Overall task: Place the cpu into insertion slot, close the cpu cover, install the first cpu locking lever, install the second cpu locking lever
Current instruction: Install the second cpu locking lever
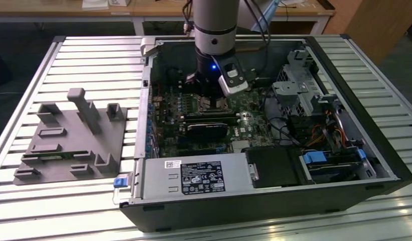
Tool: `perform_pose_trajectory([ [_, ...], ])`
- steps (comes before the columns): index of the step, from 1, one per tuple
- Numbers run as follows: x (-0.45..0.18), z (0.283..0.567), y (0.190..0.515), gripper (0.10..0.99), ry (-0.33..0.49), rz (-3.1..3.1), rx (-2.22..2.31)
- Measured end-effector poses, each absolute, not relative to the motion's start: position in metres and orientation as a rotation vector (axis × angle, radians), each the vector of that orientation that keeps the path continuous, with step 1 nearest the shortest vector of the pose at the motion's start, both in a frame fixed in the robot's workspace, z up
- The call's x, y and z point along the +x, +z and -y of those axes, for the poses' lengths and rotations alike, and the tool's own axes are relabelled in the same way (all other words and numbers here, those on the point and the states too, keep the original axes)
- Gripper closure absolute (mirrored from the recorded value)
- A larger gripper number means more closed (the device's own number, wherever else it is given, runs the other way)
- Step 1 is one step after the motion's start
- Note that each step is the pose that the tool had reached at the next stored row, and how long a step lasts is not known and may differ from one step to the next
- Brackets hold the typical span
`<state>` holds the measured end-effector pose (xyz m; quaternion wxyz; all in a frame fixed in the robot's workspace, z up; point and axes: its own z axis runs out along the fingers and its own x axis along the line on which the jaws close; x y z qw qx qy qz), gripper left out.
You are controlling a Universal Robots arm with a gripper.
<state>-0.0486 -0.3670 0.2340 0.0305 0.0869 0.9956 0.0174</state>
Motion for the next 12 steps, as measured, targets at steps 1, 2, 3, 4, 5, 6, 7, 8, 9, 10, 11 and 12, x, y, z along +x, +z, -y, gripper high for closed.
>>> perform_pose_trajectory([
  [1, -0.0495, 0.3677, 0.2334, 0.980, 0.054, -3.069, 0.268],
  [2, -0.0504, 0.3684, 0.2327, 0.980, 0.054, -3.069, 0.268],
  [3, -0.0509, 0.3693, 0.2320, 0.980, 0.054, -3.069, 0.268],
  [4, -0.0515, 0.3704, 0.2312, 0.980, 0.054, -3.069, 0.268],
  [5, -0.0524, 0.3711, 0.2305, 0.980, 0.054, -3.069, 0.268],
  [6, -0.0533, 0.3714, 0.2298, 0.980, 0.054, -3.069, 0.268],
  [7, -0.0538, 0.3716, 0.2293, 0.980, 0.054, -3.068, 0.268],
  [8, -0.0540, 0.3716, 0.2292, 0.980, 0.054, -3.069, 0.268],
  [9, -0.0540, 0.3716, 0.2292, 0.980, 0.054, -3.069, 0.268],
  [10, -0.0540, 0.3717, 0.2292, 0.980, 0.054, -3.069, 0.268],
  [11, -0.0540, 0.3717, 0.2292, 0.980, 0.054, -3.069, 0.268],
  [12, -0.0540, 0.3717, 0.2292, 0.980, 0.054, -3.069, 0.268],
])
